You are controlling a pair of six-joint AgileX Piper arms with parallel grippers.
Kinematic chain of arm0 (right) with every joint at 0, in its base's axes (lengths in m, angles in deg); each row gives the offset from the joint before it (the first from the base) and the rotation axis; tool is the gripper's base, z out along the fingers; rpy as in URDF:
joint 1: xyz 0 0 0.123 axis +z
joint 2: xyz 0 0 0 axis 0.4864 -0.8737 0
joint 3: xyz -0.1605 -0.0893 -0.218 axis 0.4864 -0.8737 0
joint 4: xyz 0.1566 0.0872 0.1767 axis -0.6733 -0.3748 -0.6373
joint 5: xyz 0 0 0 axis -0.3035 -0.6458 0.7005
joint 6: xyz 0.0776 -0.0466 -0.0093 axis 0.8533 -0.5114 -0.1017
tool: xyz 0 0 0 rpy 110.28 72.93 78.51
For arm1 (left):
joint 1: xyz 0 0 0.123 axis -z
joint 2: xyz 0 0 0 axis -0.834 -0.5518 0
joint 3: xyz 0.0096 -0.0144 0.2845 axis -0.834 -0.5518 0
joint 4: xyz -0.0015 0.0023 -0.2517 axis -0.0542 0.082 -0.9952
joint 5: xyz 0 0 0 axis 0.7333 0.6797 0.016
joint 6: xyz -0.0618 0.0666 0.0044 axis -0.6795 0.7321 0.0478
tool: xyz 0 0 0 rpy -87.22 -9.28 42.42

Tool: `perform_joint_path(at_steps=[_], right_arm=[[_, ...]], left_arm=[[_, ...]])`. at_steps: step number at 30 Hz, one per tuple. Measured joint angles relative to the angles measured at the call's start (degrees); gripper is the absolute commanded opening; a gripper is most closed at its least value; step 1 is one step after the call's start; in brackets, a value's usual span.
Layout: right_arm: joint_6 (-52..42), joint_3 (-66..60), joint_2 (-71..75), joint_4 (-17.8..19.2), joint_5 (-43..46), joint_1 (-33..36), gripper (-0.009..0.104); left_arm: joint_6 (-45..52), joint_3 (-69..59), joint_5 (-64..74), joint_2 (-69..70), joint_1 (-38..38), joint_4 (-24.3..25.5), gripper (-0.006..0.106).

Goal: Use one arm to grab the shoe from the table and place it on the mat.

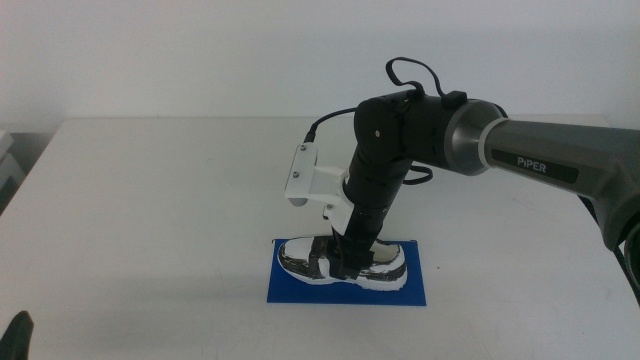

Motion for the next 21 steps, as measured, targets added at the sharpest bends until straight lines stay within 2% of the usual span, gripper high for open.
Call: perform_joint_path(at_steps=[4,8,21], right_arm=[[0.00,0.00,-0.07,0.35,0.00,0.00,0.073],[0.00,0.00,0.21,0.24,-0.06,0.00,0.085],[1.83,-1.69,15.95,0.01,-1.69,-0.11,0.085]], left_arm=[[0.00,0.00,0.00,0.00,0.00,0.00,0.093],[0.00,0.00,0.00,0.00,0.00,0.00,0.093],[0.00,0.00,0.00,0.00,0.00,0.00,0.093]])
